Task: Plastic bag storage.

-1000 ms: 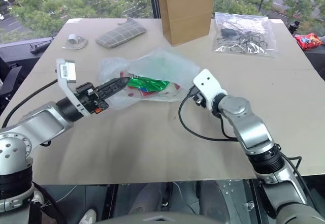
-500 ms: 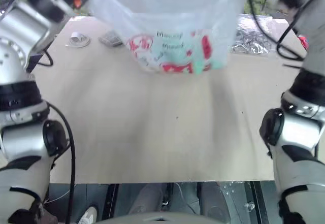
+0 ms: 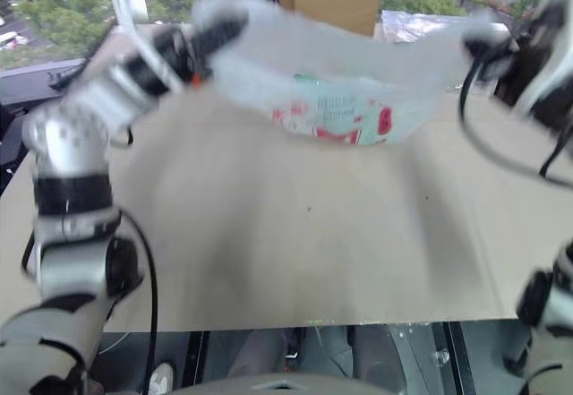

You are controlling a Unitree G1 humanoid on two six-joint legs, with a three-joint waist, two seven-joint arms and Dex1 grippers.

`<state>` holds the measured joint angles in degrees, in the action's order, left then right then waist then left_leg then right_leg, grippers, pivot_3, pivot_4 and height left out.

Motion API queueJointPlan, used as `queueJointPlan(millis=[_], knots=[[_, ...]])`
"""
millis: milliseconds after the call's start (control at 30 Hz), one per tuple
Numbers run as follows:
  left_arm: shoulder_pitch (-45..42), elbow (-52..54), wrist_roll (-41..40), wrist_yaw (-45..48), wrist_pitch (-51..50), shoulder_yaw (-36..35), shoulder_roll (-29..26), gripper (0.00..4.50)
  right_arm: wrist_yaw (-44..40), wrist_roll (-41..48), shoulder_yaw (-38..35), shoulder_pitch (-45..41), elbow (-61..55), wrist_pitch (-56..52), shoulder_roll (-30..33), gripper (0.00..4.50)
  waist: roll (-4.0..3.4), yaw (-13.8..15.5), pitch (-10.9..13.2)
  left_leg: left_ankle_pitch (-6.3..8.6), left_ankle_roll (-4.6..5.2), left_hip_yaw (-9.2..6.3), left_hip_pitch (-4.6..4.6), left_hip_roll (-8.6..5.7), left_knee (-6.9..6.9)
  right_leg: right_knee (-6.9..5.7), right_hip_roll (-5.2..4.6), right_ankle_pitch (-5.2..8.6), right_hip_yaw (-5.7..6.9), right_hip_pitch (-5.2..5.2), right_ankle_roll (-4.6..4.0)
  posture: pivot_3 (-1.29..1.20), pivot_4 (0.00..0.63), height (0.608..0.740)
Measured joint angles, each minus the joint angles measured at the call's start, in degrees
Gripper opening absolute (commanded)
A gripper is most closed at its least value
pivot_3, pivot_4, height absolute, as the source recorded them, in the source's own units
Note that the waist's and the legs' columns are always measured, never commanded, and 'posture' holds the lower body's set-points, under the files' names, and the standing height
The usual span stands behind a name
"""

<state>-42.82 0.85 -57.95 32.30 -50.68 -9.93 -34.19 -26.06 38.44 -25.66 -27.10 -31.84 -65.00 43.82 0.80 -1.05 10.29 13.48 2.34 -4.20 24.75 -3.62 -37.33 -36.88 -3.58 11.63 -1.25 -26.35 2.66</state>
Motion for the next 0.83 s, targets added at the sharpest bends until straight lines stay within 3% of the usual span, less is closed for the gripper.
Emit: queueJointPlan(millis=[100,200,233,333,533,567,700,833], knots=[[9.18,8.37,1.84,1.73,1.24,0.78,-0.31,0.00,0.17,1.02,2.00,9.39,-8.11,0.24,-1.16,0.06,-0.01,0.11,0.00,0.00,0.00,0.15,-0.32,-0.01,-0.22,-0.18,-0.01,-0.01,-0.12,0.20,0.01,0.00,0.150,0.740],[19.04,15.61,7.52,4.77,6.33,4.17,-0.48,0.00,-0.69,0.89,6.00,17.56,-12.22,1.76,-1.34,0.06,-0.01,0.53,-0.01,0.17,0.27,0.17,-1.25,0.01,-0.08,0.04,-0.03,0.02,-0.07,1.23,-0.01,0.00,0.150,0.740],[21.11,16.29,8.78,5.59,7.29,5.19,-0.42,0.26,-0.86,0.09,7.13,19.04,-12.23,3.20,-1.35,0.30,-0.01,0.65,-0.01,0.15,0.27,0.17,-1.24,0.01,-0.13,0.08,-0.03,0.03,-0.03,1.27,-0.05,0.00,0.150,0.740],[26.22,17.85,10.04,6.43,9.08,4.95,-0.17,1.18,-1.49,-3.36,7.08,23.72,-12.12,8.77,-0.75,1.29,0.02,0.96,0.00,0.10,0.30,0.12,-1.38,0.04,-0.47,0.08,-0.01,0.02,0.13,1.61,-0.12,0.00,0.150,0.740],[39.55,23.92,15.09,8.39,15.95,-0.15,-2.56,4.11,-9.66,-7.85,0.21,42.19,-12.37,19.82,0.88,4.34,0.03,1.82,-0.02,0.14,0.33,0.13,-1.56,0.11,-0.45,0.12,0.01,0.01,0.15,1.80,-0.08,0.00,0.150,0.740],[41.84,25.34,15.80,8.11,17.09,-1.88,-2.67,4.43,-11.48,-7.67,-2.66,45.19,-12.92,21.13,0.81,4.50,0.02,1.91,-0.02,0.14,0.33,0.12,-1.56,0.12,-0.44,0.13,0.02,0.02,0.13,1.80,-0.09,0.00,0.150,0.740],[52.87,27.48,16.45,9.16,18.55,-8.06,-4.36,4.43,-18.31,-6.69,-13.34,54.50,-13.54,26.88,-1.28,4.50,0.02,1.82,-0.03,0.17,0.33,0.17,-1.92,0.22,-0.32,0.19,0.05,0.19,0.07,2.10,0.08,0.00,0.150,0.740],[55.07,27.35,16.73,10.94,19.00,-9.88,-5.18,4.43,-22.40,-7.14,-17.72,58.13,-13.13,31.14,-1.24,4.50,0.07,1.98,-0.07,0.32,0.07,0.15,-2.07,0.36,-0.33,0.34,-0.02,0.22,0.29,2.39,0.11,0.00,0.150,0.740]])
